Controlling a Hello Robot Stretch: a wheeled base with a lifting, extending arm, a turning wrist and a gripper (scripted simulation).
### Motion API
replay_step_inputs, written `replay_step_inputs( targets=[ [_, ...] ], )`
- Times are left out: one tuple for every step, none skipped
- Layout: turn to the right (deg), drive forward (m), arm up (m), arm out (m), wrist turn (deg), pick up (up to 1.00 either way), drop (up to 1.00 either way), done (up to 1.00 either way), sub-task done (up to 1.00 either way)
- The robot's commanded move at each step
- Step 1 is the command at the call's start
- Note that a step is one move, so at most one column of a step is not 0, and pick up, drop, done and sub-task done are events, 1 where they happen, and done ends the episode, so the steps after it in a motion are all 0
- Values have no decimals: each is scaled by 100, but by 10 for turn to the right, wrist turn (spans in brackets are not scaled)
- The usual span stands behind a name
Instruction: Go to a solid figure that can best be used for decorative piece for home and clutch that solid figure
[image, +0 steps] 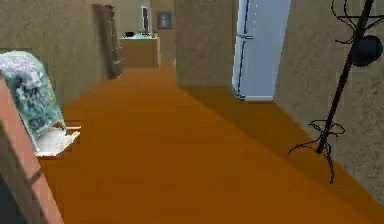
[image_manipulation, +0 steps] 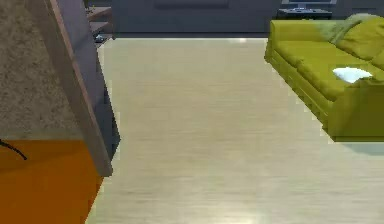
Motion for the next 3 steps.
replay_step_inputs(
  targets=[
    [450,0,0,0,0,0,0,0,0],
    [420,0,0,0,0,0,0,0,0],
    [0,100,0,0,0,0,0,0,0]
  ],
)
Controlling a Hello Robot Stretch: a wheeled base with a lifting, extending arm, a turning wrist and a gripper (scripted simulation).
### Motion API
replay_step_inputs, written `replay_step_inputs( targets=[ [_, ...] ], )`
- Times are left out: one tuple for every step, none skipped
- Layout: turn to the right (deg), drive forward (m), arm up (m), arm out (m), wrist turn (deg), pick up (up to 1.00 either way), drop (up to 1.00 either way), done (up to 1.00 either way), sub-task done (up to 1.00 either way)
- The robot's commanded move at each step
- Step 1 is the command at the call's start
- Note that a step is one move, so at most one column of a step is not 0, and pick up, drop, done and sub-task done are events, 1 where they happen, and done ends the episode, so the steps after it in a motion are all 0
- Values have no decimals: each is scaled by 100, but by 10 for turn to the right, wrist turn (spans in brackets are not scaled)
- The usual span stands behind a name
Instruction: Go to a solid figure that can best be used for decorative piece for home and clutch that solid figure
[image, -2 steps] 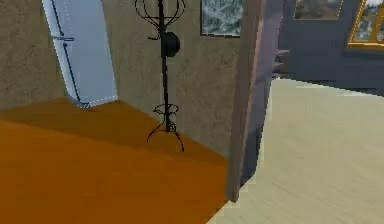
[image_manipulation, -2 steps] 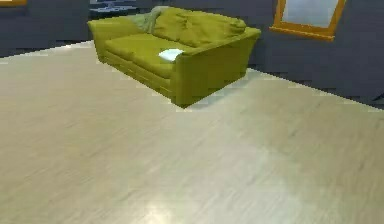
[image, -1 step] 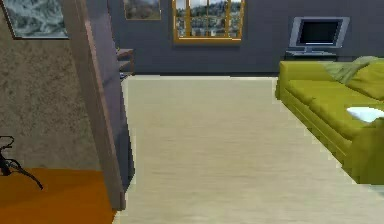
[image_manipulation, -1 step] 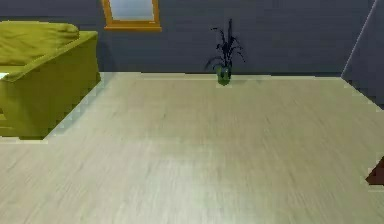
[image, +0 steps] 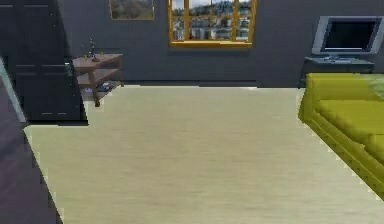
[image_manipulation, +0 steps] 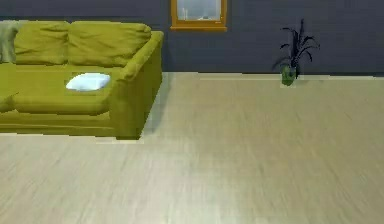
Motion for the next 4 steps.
replay_step_inputs(
  targets=[
    [0,90,0,0,0,0,0,0,0],
    [-240,0,0,0,0,0,0,0,0],
    [0,100,0,0,0,0,0,0,0],
    [0,100,0,0,0,0,0,0,0]
  ],
)
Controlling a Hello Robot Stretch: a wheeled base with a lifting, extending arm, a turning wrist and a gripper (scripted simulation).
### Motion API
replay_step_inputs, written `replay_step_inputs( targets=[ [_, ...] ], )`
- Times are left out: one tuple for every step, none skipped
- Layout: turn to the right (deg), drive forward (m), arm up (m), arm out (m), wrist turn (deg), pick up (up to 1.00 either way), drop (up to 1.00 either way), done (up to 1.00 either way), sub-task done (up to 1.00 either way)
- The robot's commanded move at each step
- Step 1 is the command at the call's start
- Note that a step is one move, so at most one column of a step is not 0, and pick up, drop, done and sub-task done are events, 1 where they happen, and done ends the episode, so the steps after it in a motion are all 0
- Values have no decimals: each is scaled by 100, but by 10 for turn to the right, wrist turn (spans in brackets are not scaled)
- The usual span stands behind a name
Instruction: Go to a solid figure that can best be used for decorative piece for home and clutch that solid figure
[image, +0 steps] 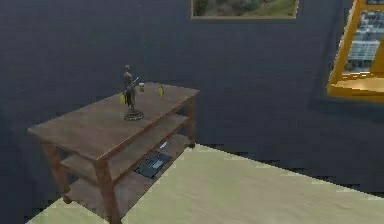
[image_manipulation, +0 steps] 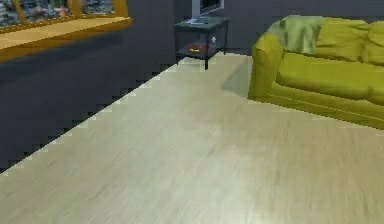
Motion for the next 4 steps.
replay_step_inputs(
  targets=[
    [0,60,0,0,0,0,0,0,0],
    [-450,0,0,0,0,0,0,0,0],
    [-450,0,0,0,0,0,0,0,0],
    [-240,0,0,0,0,0,0,0,0]
  ],
)
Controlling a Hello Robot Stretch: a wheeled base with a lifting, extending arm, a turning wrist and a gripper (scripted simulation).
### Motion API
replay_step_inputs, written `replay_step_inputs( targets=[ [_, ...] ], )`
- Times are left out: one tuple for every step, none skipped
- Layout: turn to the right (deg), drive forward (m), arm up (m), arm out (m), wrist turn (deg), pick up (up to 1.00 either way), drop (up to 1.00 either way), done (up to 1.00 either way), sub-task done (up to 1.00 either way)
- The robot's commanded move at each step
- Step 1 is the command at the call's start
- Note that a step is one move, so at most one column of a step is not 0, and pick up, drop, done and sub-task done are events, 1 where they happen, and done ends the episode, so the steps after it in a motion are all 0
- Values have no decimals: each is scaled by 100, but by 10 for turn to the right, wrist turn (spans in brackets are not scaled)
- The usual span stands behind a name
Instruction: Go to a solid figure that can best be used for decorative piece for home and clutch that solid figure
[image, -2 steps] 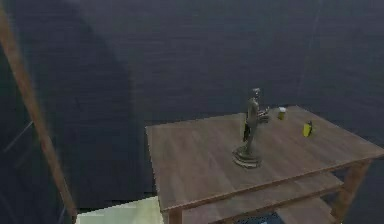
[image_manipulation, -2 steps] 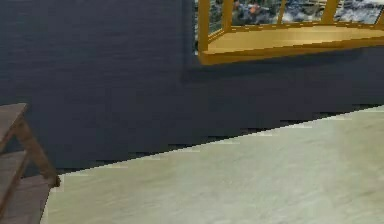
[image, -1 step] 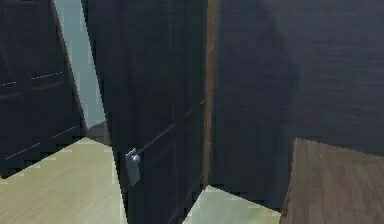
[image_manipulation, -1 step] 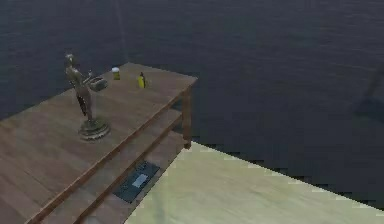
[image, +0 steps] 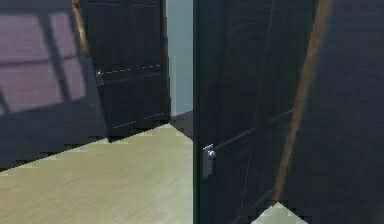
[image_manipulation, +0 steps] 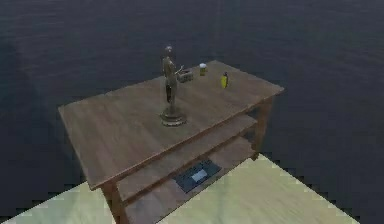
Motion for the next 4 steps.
replay_step_inputs(
  targets=[
    [450,0,0,0,0,0,0,0,0],
    [210,0,0,0,0,0,0,0,0],
    [0,35,0,0,0,0,0,0,0],
    [-450,0,0,0,0,0,0,0,0]
  ],
)
